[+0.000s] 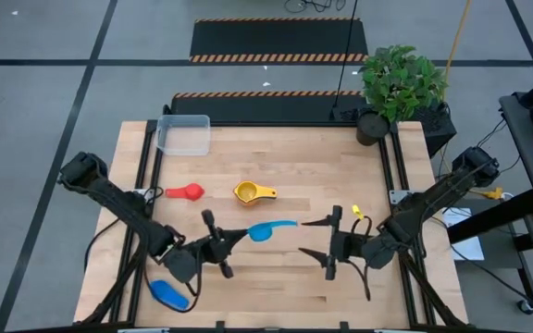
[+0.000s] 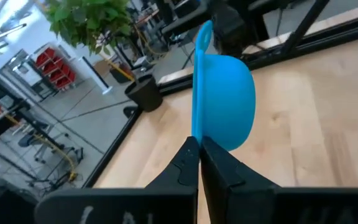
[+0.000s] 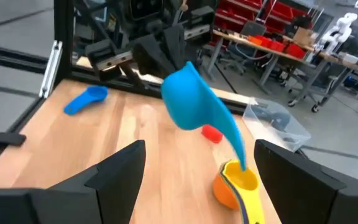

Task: Nest measuring cups in basket
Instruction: Stack the light blue measuring cup on top of the yellow measuring cup

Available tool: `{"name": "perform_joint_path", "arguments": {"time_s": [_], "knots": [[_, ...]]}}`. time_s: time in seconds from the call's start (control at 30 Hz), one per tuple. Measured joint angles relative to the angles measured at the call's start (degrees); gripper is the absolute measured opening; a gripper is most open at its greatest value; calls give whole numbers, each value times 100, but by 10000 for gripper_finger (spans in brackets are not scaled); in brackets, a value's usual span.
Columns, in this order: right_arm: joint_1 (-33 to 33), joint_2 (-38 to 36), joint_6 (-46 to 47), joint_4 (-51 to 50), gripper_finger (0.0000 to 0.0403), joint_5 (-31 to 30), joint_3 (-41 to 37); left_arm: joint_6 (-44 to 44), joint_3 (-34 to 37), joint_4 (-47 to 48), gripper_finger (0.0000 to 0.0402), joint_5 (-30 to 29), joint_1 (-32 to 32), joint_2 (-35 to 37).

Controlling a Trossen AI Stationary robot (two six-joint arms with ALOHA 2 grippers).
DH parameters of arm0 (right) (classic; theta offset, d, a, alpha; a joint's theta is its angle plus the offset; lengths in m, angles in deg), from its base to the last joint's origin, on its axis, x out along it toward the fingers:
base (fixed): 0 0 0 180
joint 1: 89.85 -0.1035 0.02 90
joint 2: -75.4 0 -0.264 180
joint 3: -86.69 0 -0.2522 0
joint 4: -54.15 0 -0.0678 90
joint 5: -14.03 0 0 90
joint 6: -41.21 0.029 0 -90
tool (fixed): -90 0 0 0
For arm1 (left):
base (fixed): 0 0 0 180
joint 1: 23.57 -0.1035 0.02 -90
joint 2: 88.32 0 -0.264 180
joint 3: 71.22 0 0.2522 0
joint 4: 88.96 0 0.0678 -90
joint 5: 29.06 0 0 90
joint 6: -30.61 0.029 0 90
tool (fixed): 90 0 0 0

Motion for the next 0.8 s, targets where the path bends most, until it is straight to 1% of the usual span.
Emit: {"name": "perform_joint_path", "arguments": {"time_s": [0.13,0.27,0.47,0.73,0.8], "knots": [[15,73,-392,30,288,21,-2,208,0,-218,5,48,54,0],[80,86,-448,86,271,7,-2,309,0,-362,3,236,24,-2],[187,92,-443,114,226,17,-2,434,0,-570,3,594,-39,-51],[192,92,-476,219,168,22,-2,425,0,-619,3,630,-95,-52],[191,92,-521,223,155,24,-2,457,0,-724,4,741,-95,-52]]}}
